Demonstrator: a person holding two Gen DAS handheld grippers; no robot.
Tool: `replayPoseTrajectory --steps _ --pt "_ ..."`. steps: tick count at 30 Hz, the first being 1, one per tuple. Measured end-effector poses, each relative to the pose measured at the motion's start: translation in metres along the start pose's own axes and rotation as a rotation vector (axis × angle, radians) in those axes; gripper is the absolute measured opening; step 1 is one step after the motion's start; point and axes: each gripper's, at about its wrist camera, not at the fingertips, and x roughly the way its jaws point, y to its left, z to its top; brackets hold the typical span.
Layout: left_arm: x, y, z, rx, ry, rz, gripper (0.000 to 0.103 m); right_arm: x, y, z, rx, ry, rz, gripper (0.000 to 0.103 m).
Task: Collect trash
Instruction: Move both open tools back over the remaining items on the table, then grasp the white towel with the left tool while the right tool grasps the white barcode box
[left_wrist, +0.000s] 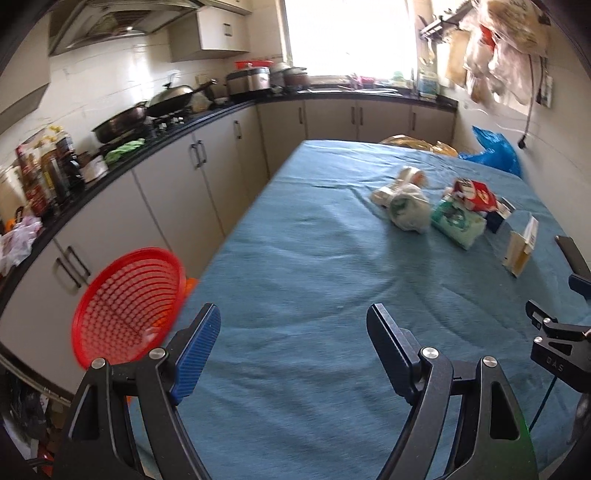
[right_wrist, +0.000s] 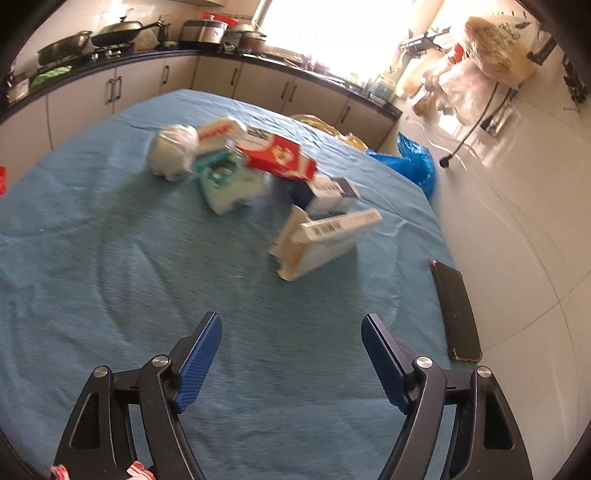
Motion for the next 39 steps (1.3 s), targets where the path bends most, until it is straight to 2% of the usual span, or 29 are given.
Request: replayPoseTrajectory --steps 8,12,20,27,33,38,39 --pt "0.027 -0.039 0.017 0.039 0.048 -0.082 0.080 0.021 -0.035 0.002 0.037 0.065 0.007 0.083" --pt "0.042 -0.052 0.027 0.049 0.066 -0.121 0.080 0.030 -0.058 0.004 0.101 0.080 0.048 0.083" --pt "0.072 -0.063 0.062 0.038 0.077 -0.232 0.080 0.051 -0.115 0.002 0.407 0.056 0.358 0.083" --pt "0.116 -0.078 0.096 -0.018 0.122 -0.300 0.080 0.067 -0.132 0.010 0.556 0.009 0.502 0.080" --pt "0.157 -0.101 0.116 -0.024 0.167 -0.316 0.080 0.088 -0.130 0.029 0.613 0.023 0.531 0.080" --pt "0.181 -0.112 0.115 -0.017 0.213 -0.315 0.080 0.111 -0.125 0.042 0.666 0.055 0.543 0.080" --pt "0.183 -0.113 0.114 -0.019 0.221 -0.321 0.080 0.114 -0.124 0.043 0.670 0.062 0.540 0.076"
